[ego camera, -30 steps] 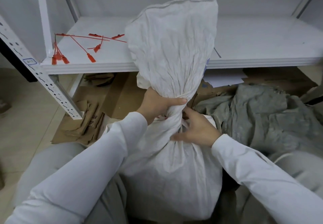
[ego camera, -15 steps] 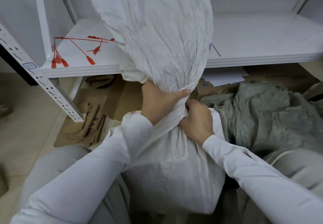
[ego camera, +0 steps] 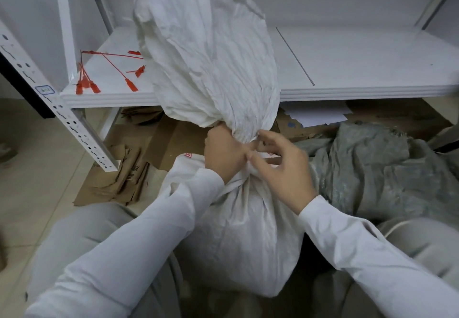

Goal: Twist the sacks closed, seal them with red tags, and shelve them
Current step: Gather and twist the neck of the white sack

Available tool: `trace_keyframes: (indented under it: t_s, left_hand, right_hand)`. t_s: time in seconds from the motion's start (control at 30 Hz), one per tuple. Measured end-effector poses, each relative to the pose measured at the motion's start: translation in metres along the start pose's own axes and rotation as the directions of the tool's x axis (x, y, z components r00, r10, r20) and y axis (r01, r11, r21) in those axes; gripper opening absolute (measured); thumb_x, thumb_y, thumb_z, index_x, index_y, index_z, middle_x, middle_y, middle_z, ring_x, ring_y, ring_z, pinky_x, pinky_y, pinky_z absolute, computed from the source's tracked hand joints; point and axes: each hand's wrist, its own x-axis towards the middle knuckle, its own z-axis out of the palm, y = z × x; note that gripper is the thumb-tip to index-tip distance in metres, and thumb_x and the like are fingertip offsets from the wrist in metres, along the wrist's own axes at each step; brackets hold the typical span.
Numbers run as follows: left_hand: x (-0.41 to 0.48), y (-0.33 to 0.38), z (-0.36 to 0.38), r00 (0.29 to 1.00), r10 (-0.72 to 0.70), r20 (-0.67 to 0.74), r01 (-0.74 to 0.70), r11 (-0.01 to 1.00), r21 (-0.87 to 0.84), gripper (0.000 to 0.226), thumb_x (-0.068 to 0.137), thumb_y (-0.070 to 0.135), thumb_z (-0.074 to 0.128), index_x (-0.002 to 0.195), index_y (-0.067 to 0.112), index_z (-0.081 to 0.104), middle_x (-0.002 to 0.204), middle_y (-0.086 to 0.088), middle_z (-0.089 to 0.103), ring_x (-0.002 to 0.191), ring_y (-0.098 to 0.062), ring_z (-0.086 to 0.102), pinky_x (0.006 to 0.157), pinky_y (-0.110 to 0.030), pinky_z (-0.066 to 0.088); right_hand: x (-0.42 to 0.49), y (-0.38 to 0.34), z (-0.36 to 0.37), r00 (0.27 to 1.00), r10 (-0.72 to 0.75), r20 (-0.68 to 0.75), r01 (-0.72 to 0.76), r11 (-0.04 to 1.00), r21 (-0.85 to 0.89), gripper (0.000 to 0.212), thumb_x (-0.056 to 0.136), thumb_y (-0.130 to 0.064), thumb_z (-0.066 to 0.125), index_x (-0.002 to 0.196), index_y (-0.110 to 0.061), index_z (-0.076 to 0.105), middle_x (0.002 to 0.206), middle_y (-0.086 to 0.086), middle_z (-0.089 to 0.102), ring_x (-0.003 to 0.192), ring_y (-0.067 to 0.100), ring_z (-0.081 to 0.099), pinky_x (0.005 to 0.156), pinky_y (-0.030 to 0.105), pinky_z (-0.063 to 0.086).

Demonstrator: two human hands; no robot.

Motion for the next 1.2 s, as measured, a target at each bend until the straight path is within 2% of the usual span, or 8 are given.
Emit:
trace_keyframes:
  t_s: [0.1,0.23,0.37,0.53,0.77,0.93,1.07,1.2]
  left_hand:
    - [0.002,0.0,0.004,0.996,0.067,0.053,-0.075,0.981,0.18,0.05,0.071,0.047,0.074,0.111,0.017,0.064,0.108,-0.001,0.067,0.1,-0.021,0.064,0.079,-0.026,0.047]
    - [-0.001,-0.003,0.004,0.981,0.122,0.151,-0.149,0.972,0.179,0.067,0.072,0.055,0.067,0.125,0.017,0.054,0.119,-0.006,0.059,0.106,-0.026,0.06,0.087,-0.041,0.052]
    - [0.0,-0.003,-0.006,0.949,0.134,0.284,-0.182,0.972,0.149,0.042,0.075,0.035,0.071,0.107,0.014,0.055,0.108,-0.008,0.058,0.098,-0.024,0.06,0.085,-0.038,0.051]
    - [-0.001,0.002,-0.022,0.901,0.176,0.397,-0.191,0.982,-0.003,0.022,0.077,0.022,0.069,0.087,0.019,0.05,0.085,0.0,0.056,0.076,-0.017,0.058,0.067,-0.032,0.047]
    - [-0.005,0.008,-0.036,0.826,0.095,0.556,0.148,0.915,-0.376,0.011,0.09,0.017,0.065,0.099,0.01,0.065,0.077,0.015,0.063,0.075,-0.001,0.061,0.074,-0.034,0.059]
    - [-0.002,0.006,-0.034,0.831,-0.061,0.554,0.392,0.769,-0.504,0.021,0.09,0.023,0.066,0.105,0.008,0.065,0.085,0.003,0.059,0.083,-0.013,0.056,0.07,-0.026,0.054]
    - [0.002,0.01,-0.031,0.876,-0.13,0.464,0.42,0.68,-0.602,0.045,0.083,0.02,0.074,0.119,0.002,0.057,0.089,-0.005,0.061,0.07,-0.017,0.056,0.059,-0.026,0.049]
    - [0.006,0.014,-0.033,0.896,-0.095,0.433,0.336,0.783,-0.523,0.045,0.078,0.026,0.079,0.113,0.005,0.06,0.073,0.0,0.058,0.054,-0.011,0.051,0.049,-0.021,0.043]
  right_hand:
    - [-0.008,-0.002,0.007,1.0,0.006,0.019,-0.004,0.997,-0.081,0.061,0.078,-0.03,0.078,0.134,-0.013,0.057,0.123,-0.003,0.065,0.105,0.005,0.06,0.081,0.002,0.044]
    - [-0.006,-0.001,0.007,0.999,0.047,-0.014,-0.048,0.997,-0.066,0.066,0.078,-0.04,0.077,0.136,-0.016,0.056,0.123,0.0,0.066,0.105,0.008,0.063,0.094,0.023,0.049]
    - [0.0,0.001,0.009,0.994,0.108,-0.033,-0.109,0.994,-0.032,0.069,0.076,-0.048,0.076,0.135,-0.02,0.057,0.127,-0.005,0.065,0.114,0.007,0.059,0.099,0.029,0.049]
    - [0.014,0.004,0.008,0.976,0.151,-0.157,-0.154,0.988,-0.006,0.047,0.076,-0.042,0.078,0.113,-0.015,0.068,0.101,-0.003,0.071,0.086,0.005,0.063,0.073,0.003,0.044]
    - [0.03,0.012,0.005,0.968,0.168,-0.186,-0.177,0.984,-0.033,0.013,0.085,-0.019,0.065,0.078,-0.014,0.055,0.07,-0.004,0.059,0.066,0.011,0.06,0.065,0.007,0.041]
    - [0.035,0.027,0.006,0.959,0.255,-0.121,-0.231,0.956,0.181,0.029,0.074,-0.033,0.057,0.085,-0.007,0.063,0.082,0.012,0.07,0.085,0.035,0.067,0.081,0.059,0.054]
    - [0.037,0.026,0.003,0.947,0.318,-0.038,-0.29,0.902,0.32,0.025,0.078,-0.019,0.058,0.096,-0.005,0.069,0.096,0.013,0.074,0.098,0.032,0.068,0.089,0.056,0.053]
    - [0.033,0.024,0.0,0.927,0.375,0.019,-0.348,0.836,0.425,0.021,0.086,-0.003,0.054,0.101,0.003,0.066,0.103,0.021,0.071,0.1,0.035,0.068,0.09,0.051,0.055]
